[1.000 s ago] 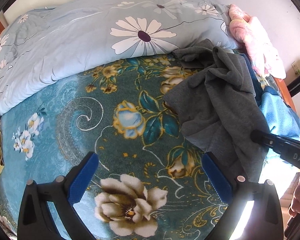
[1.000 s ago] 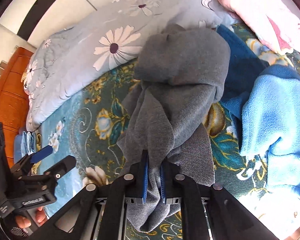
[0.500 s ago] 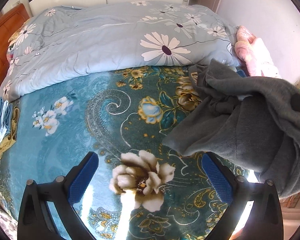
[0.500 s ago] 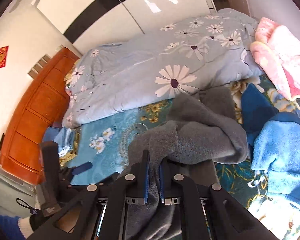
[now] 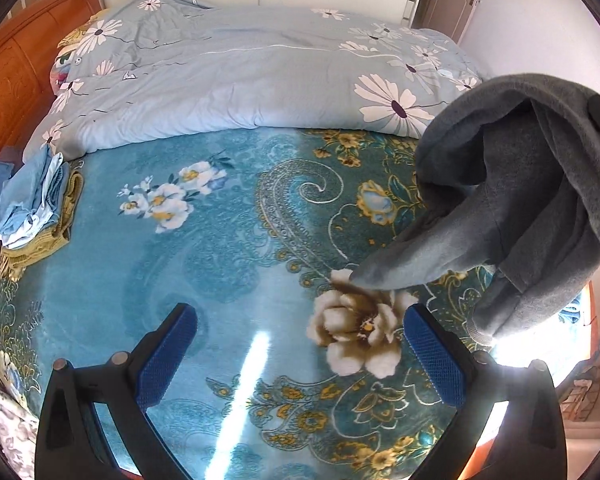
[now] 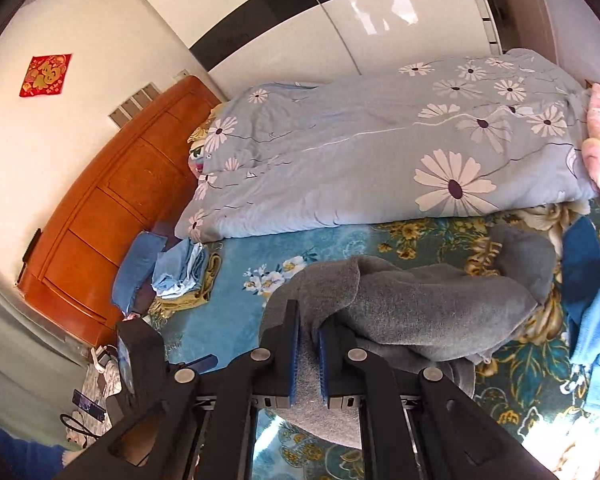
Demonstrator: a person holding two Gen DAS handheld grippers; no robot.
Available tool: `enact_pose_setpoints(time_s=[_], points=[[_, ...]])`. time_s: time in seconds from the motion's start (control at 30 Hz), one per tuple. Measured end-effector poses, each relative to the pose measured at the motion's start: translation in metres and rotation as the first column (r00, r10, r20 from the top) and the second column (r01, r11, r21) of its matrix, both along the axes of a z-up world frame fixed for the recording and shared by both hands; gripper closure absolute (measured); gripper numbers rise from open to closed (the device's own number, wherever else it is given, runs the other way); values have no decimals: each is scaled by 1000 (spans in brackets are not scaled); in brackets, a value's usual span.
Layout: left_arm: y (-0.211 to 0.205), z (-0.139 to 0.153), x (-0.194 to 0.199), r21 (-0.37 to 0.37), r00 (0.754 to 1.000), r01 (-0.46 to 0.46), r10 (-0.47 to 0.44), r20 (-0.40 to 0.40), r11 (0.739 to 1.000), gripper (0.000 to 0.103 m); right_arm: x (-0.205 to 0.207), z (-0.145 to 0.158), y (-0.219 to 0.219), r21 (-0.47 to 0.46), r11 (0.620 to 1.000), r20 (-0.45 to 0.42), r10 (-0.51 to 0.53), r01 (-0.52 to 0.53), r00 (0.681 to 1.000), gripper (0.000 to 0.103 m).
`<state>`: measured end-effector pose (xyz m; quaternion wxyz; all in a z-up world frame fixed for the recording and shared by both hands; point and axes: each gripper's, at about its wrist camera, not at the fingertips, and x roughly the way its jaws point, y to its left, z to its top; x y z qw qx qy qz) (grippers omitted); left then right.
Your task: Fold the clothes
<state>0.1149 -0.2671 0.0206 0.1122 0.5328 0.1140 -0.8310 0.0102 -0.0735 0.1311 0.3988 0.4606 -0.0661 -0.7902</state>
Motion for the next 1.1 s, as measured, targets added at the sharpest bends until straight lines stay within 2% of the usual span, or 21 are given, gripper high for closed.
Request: enact_pose_setpoints(time_s=[0.1, 0.3, 0.4, 0.5, 0.6, 0.77, 0.9, 1.0, 1.1], points=[[-41, 5, 15, -26, 1000, -8, 8, -9, 1000, 0, 12, 8, -49, -47, 999, -4, 23, -23, 1000, 94], [-130, 14, 48, -45, 996, -91, 90, -26, 995, 0, 34, 34, -150, -157, 985, -29, 64, -67, 998, 94], [-164, 21, 59, -58, 991, -132, 130, -43, 990, 0, 39, 46, -180, -185, 980, -56, 60, -69, 997, 94], [-186, 22, 66, -48, 985, -165, 162, -50, 985, 0, 39, 41, -185, -183, 982, -52, 31, -40, 998, 94], [-194, 13, 64, -36, 985, -168, 167, -35, 985, 0, 35, 16, -166, -133, 991, -1, -34, 34, 999, 94], [-182, -9, 50, -10, 991, -135, 135, 2, 991, 0, 27, -58, -116, 62, 987, 139, -157, 150, 978, 94], [-157, -25, 31, 14, 996, -77, 76, 47, 997, 0, 21, -124, -59, 215, 956, 240, -250, 200, 938, 94], [-140, -39, 16, 27, 996, -28, 26, 81, 999, 0, 26, -168, -18, 288, 927, 309, -328, 241, 893, 94], [-127, -57, -1, 6, 992, 20, -20, 125, 1000, 0, 31, -204, 11, 338, 904, 354, -382, 264, 854, 93]])
